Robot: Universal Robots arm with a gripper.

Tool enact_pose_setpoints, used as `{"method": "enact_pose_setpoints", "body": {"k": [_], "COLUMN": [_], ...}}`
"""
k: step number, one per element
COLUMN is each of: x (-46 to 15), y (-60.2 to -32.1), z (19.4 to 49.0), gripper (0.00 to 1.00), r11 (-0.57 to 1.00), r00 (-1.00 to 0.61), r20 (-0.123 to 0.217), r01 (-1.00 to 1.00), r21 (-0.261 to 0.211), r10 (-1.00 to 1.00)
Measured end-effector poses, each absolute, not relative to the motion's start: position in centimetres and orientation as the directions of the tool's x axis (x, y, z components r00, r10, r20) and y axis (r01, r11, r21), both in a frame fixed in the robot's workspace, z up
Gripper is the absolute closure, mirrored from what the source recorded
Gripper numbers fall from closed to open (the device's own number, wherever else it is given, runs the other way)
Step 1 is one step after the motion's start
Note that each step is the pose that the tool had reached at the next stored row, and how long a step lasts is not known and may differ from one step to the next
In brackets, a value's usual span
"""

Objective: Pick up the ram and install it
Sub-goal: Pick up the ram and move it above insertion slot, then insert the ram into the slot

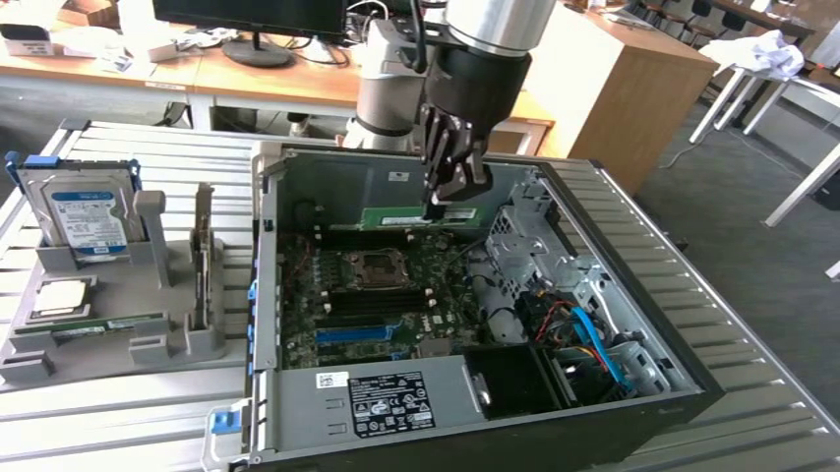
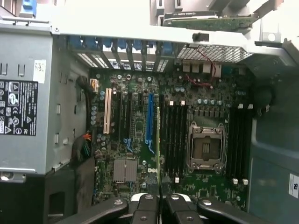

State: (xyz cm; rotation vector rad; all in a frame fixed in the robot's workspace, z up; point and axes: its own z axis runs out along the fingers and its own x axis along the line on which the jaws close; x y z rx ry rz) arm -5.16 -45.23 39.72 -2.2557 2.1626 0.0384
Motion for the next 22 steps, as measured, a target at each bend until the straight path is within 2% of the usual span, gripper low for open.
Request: {"method": "enact_pose_setpoints", "body": {"k": [22], "x": [-3.5], "y": [-44.8], "z": [39.3], "gripper": [0.87], "r11": [-0.042], "r00": [0.042], "r20": [-0.029], "r01": [-0.999], "r21": [0.005], "r10": [-0.999]}}
